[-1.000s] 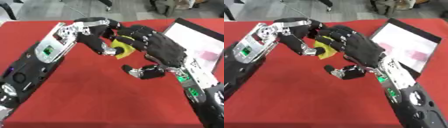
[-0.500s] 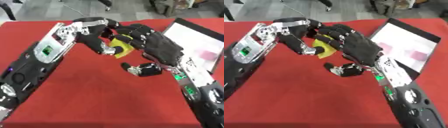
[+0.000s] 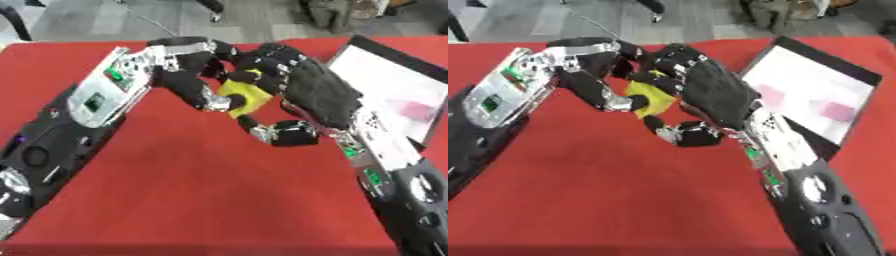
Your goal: Pick up the objects with one hand, pass them to the other hand, and then place them into the box on the other side of the table.
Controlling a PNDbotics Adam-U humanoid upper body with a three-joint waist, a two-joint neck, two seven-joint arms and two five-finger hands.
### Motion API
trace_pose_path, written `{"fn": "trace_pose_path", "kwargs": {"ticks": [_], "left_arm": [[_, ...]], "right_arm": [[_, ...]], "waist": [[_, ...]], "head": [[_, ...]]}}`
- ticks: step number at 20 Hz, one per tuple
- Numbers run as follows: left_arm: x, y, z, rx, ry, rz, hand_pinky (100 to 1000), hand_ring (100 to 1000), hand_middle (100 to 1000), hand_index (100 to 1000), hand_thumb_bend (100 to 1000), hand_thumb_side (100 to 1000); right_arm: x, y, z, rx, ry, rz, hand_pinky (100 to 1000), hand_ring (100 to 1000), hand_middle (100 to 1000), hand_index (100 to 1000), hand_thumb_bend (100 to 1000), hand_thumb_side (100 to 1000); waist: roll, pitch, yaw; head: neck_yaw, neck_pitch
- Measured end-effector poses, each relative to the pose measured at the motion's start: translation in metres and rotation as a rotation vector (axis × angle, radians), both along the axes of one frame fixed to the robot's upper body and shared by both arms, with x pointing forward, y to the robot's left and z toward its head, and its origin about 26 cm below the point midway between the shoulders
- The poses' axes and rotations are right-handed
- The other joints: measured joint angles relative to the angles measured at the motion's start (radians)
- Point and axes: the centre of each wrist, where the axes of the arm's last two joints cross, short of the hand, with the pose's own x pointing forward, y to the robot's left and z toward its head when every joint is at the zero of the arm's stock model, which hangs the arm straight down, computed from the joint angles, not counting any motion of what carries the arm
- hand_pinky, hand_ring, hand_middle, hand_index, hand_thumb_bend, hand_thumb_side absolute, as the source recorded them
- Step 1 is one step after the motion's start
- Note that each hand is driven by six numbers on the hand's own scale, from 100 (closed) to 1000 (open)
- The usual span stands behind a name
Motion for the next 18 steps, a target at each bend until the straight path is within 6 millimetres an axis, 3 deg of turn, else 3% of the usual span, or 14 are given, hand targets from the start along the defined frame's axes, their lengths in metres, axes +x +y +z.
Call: {"fn": "trace_pose_path", "kwargs": {"ticks": [2,4,7,14,15,18], "left_arm": [[-0.0001,0.0001,0.0005,-0.003,0.004,-0.002,760,496,468,568,100,100],[-0.0001,0.0003,0.0008,-0.006,0.009,-0.005,766,519,494,602,153,100],[-0.0001,0.0003,0.0009,-0.004,0.019,-0.011,772,530,506,619,192,113],[0.0001,0.0017,0.0010,0.001,0.022,-0.026,752,563,538,679,408,398],[0.0002,0.0024,0.0008,0.002,0.021,-0.027,753,511,542,685,424,418],[0.0004,0.0051,0.0001,-0.002,0.015,-0.028,755,510,555,699,478,483]], "right_arm": [[0.0006,0.0010,-0.0023,0.030,-0.007,0.006,803,692,503,647,100,270],[0.0015,0.0018,-0.0051,0.054,-0.012,0.012,781,627,403,547,100,246],[0.0025,0.0028,-0.0083,0.076,-0.016,0.024,774,602,364,508,100,240],[0.0037,0.0048,-0.0090,0.063,-0.001,0.064,767,587,299,489,100,235],[0.0037,0.0044,-0.0090,0.054,0.002,0.071,766,587,302,485,100,235],[0.0036,0.0049,-0.0080,0.023,0.007,0.098,766,588,312,466,100,235]], "waist": [[0.000,0.000,0.001],[0.000,0.000,0.001],[0.000,0.000,0.001],[0.000,0.000,0.001],[0.000,0.000,0.000],[0.000,0.000,-0.001]], "head": [[-0.002,0.000],[-0.003,0.000],[-0.004,0.000],[-0.007,0.000],[-0.007,0.000],[-0.009,0.000]]}}
